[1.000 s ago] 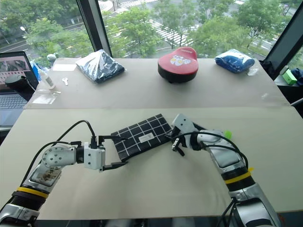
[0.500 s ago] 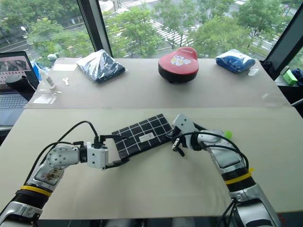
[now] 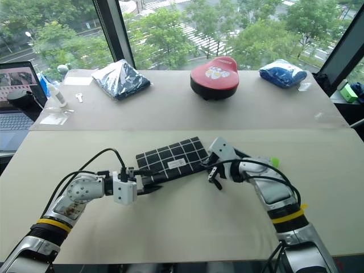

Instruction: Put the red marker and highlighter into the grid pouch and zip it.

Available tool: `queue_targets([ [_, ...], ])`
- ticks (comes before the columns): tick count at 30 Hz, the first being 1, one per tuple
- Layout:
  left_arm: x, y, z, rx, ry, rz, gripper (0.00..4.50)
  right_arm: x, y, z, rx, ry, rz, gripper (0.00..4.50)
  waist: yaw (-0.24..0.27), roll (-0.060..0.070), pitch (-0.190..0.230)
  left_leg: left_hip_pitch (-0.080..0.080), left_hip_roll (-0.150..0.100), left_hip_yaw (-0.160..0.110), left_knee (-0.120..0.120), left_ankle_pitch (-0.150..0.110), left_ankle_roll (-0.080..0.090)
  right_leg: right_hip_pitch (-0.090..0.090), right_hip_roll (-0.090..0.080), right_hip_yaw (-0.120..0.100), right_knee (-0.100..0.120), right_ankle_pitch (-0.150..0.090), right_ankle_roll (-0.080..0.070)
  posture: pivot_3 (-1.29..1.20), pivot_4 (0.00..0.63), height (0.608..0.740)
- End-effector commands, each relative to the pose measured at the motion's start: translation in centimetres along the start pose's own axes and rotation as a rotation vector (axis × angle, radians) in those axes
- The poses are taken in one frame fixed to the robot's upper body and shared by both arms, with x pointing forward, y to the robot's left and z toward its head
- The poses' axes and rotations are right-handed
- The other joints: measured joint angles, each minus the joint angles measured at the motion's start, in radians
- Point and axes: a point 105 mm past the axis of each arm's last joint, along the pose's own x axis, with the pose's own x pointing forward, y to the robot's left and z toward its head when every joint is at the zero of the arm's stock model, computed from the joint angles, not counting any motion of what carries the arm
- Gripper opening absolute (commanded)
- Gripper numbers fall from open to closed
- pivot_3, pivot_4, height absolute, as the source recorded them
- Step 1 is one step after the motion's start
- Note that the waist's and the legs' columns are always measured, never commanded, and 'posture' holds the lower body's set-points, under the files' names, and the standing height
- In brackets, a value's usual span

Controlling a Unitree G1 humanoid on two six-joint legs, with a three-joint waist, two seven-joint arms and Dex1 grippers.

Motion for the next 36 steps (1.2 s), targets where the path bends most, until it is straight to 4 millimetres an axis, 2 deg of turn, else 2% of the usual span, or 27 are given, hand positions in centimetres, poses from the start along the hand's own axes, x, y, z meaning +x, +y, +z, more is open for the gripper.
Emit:
queue_targets([
  [1, -0.1, 0.6, 0.4, 0.023, -0.034, 0.025, 0.02, -0.4, -0.1, -0.6, 0.017, 0.023, -0.001, 0.0, 0.0, 0.0, 0.0, 0.0, 0.0, 0.0, 0.0, 0.0, 0.0, 0.0, 0.0, 0.0, 0.0, 0.0, 0.0, 0.0, 0.15, 0.74],
  [5, 0.1, 0.8, 0.6, 0.015, -0.049, 0.042, 0.02, -0.4, -0.1, -0.4, 0.034, 0.016, 0.004, 0.0, 0.0, 0.0, 0.0, 0.0, 0.0, 0.0, 0.0, 0.0, 0.0, 0.0, 0.0, 0.0, 0.0, 0.0, 0.0, 0.0, 0.15, 0.74],
  [8, 0.2, 0.8, 0.5, -0.015, -0.056, 0.054, 0.02, -0.4, -1.0, 0.3, 0.103, -0.024, -0.037, 0.0, 0.0, 0.0, 0.0, 0.0, 0.0, 0.0, 0.0, 0.0, 0.0, 0.0, 0.0, 0.0, 0.0, 0.0, 0.0, 0.0, 0.15, 0.74],
  [10, 0.2, 1.0, 0.4, -0.054, -0.057, 0.082, 0.0, -0.8, -1.7, 1.4, 0.196, -0.084, -0.045, 0.6, -0.001, 0.0, 0.0, 0.0, 0.0, 0.0, 0.0, 0.0, 0.0, 0.0, 0.0, 0.0, 0.0, 0.0, 0.0, 0.0, 0.15, 0.74],
  [12, 0.2, 1.3, 0.3, -0.117, -0.056, 0.137, 0.0, -1.8, -1.5, 3.2, 0.286, -0.165, 0.013, 1.15, -0.001, 0.0, 0.0, 0.0, 0.0, 0.0, 0.0, 0.0, 0.0, 0.0, 0.0, 0.0, 0.0, 0.0, 0.0, 0.0, 0.15, 0.74],
  [15, 0.3, 1.8, 0.4, -0.189, -0.073, 0.199, 0.0, -3.8, -0.5, 5.3, 0.324, -0.262, 0.116, 2.2, 0.0, 0.0, 0.0, -0.002, 0.0, 0.0, 0.0, 0.0, 0.0, -0.002, 0.0, 0.0, 0.0, 0.0, 0.0, 0.0, 0.15, 0.74],
  [16, 0.3, 2.1, 0.5, -0.223, -0.084, 0.227, 0.0, -4.8, -0.9, 6.1, 0.354, -0.298, 0.124, 2.54, 0.0, 0.0, 0.0, -0.003, 0.0, 0.0, 0.0, 0.0, 0.0, -0.003, 0.0, 0.0, 0.001, 0.0, 0.0, 0.0, 0.15, 0.74],
  [19, 0.1, 2.7, 0.9, -0.319, -0.118, 0.29, 0.0, -7.6, -1.8, 8.1, 0.37, -0.386, 0.121, 2.54, -0.001, 0.0, 0.0, -0.006, 0.0, 0.0, 0.0, 0.0, 0.0, -0.007, -0.001, 0.001, 0.002, 0.0, 0.0, 0.0, 0.15, 0.74],
  [21, -0.1, 3.0, 1.1, -0.356, -0.13, 0.309, 0.0, -8.9, -2.4, 8.7, 0.351, -0.407, 0.091, 2.54, 0.0, 0.0, 0.0, -0.007, 0.0, 0.0, 0.0, 0.0, 0.0, -0.008, -0.001, 0.001, 0.002, 0.0, 0.0, 0.0, 0.15, 0.74],
  [24, -0.2, 3.1, 1.2, -0.38, -0.13, 0.325, 0.0, -10.1, -3.4, 8.1, 0.261, -0.345, -0.021, 2.54, 0.0, 0.0, 0.0, -0.007, 0.0, 0.0, 0.0, 0.0, 0.0, -0.008, -0.002, 0.001, 0.003, 0.0, 0.0, 0.0, 0.15, 0.74],
  [28, -0.3, 4.2, 1.4, -0.446, -0.162, 0.393, 0.0, -8.5, -3.7, 4.3, 0.165, -0.15, -0.155, 2.54, 0.0, -0.001, -0.001, -0.007, 0.0, 0.0, 0.0, 0.0, 0.0, -0.008, -0.002, 0.001, 0.003, 0.0, 0.0, 0.0, 0.15, 0.74],
  [33, 0.0, 4.3, 1.5, -0.461, -0.17, 0.393, 0.0, -5.8, -2.6, 3.5, 0.188, -0.136, -0.145, 2.54, -0.005, -0.001, -0.001, -0.007, 0.0, 0.002, 0.001, 0.0, 0.0, -0.009, -0.002, 0.003, 0.005, 0.0, 0.0, 0.0, 0.15, 0.74],
  [36, 0.1, 4.2, 1.5, -0.461, -0.171, 0.387, 0.0, -4.2, -2.8, 3.2, 0.209, -0.118, -0.167, 2.54, -0.003, -0.001, -0.001, -0.007, 0.0, 0.002, 0.001, 0.0, 0.0, -0.009, -0.002, 0.003, 0.006, 0.0, 0.0, 0.0, 0.15, 0.74],
])
